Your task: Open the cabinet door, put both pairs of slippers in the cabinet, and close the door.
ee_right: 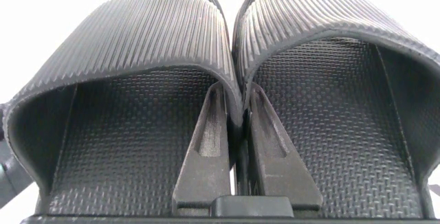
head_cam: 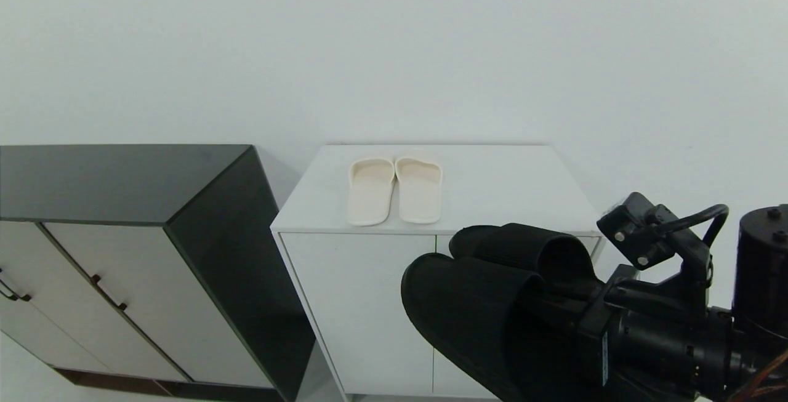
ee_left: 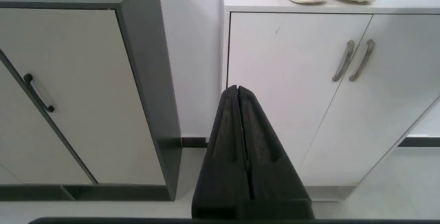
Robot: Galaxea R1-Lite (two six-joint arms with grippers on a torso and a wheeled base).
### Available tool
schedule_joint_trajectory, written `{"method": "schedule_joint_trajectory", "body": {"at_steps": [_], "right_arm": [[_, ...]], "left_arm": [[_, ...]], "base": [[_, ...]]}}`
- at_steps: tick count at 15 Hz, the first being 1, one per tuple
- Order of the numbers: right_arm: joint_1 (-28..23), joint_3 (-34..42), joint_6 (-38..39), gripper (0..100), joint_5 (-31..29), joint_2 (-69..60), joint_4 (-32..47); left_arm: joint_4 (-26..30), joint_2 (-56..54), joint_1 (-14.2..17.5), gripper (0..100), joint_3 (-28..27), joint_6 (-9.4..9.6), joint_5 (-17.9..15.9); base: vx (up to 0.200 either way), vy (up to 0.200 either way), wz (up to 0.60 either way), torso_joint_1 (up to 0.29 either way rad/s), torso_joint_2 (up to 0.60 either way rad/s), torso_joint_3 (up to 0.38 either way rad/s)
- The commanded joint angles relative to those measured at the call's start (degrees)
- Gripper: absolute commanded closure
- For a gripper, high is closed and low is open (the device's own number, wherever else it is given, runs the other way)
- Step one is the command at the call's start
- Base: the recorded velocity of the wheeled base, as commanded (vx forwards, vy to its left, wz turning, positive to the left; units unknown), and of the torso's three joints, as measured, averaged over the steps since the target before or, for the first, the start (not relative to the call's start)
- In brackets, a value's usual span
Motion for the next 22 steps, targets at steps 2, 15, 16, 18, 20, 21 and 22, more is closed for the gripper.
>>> {"method": "schedule_joint_trajectory", "body": {"at_steps": [2,15,16,18,20,21,22], "right_arm": [[-0.67,0.63,-0.14,100,0.3,-0.13,-0.12],[-0.93,1.51,-0.23,100,0.74,-0.39,-0.21],[-0.84,1.51,-0.23,100,0.74,-0.39,-0.21],[-0.84,1.51,-0.23,100,0.65,-0.39,-0.21],[-0.84,1.6,-0.23,100,0.65,-0.48,-0.21],[-0.84,1.69,-0.31,100,0.65,-0.65,-0.21],[-0.84,1.69,-0.31,100,0.65,-0.65,-0.21]], "left_arm": [[0.0,-0.01,0.04,100,0.0,0.04,0.0],[0.0,-0.01,0.04,100,0.0,0.13,0.0],[0.0,-0.01,0.04,100,0.0,0.13,0.0],[0.0,-0.01,0.04,100,0.0,0.13,0.0],[0.0,-0.01,0.04,100,0.0,0.04,0.09],[0.0,-0.01,0.04,100,0.0,-0.04,0.09],[0.0,-0.01,0.04,100,0.0,0.13,0.09]], "base": [[0.0,0.0,0.0,0.0,0.0,0.0],[0.0,0.0,0.0,-0.065,0.16,0.086],[0.0,0.0,0.0,-0.232,0.56,0.31],[0.0,0.0,0.0,-0.229,0.55,0.315],[0.0,0.0,0.0,-0.22,0.54,0.325],[0.0,0.0,0.0,-0.212,0.53,0.305],[0.0,0.0,0.0,-0.207,0.52,0.31]]}}
